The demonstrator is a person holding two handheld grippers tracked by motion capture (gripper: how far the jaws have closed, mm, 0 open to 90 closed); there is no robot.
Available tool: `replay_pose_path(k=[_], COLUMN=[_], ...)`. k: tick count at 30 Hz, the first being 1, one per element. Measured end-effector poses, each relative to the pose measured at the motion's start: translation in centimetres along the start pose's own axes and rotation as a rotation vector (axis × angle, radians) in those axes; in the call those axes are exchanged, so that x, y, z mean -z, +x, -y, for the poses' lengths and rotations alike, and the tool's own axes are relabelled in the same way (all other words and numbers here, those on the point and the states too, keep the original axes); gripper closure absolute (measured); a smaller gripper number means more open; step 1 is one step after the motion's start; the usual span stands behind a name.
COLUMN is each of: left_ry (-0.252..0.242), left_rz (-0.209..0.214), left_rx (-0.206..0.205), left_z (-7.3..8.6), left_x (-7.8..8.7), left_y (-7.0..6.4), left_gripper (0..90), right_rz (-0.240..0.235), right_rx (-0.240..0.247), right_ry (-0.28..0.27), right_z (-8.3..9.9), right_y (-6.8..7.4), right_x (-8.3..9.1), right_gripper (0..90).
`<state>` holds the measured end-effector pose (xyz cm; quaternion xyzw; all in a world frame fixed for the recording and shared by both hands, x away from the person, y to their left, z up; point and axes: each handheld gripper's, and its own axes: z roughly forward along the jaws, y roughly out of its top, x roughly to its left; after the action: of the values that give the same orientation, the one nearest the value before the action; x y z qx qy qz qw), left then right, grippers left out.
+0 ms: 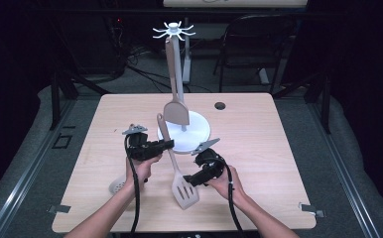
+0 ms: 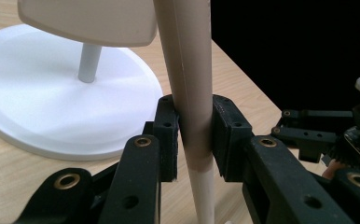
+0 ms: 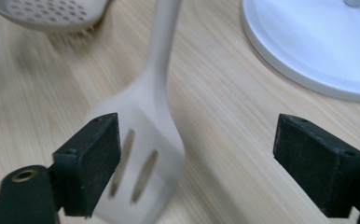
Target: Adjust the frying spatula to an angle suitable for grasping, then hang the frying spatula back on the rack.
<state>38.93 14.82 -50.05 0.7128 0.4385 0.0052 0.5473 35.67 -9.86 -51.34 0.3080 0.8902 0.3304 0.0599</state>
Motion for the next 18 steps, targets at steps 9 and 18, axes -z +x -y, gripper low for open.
replay_pose_path(k=[9, 18], left_ry=[-0.016, -0.034], left_rz=[0.040, 0.064], left_rx=[-0.034, -0.116], left_z=[-1.3, -2.7], left_x=[0.2, 1.0], left_y=[-1.2, -2.8], left_gripper=[75.8, 76.3], right_rz=[0.058, 0.095], right_rx=[-0.021, -0.045], right_ry=[0.070, 0.058], right_z=[2.7, 3.8], right_y=[-2.1, -3.8], right_x=[1.9, 3.3], right_gripper=[7.2, 7.3])
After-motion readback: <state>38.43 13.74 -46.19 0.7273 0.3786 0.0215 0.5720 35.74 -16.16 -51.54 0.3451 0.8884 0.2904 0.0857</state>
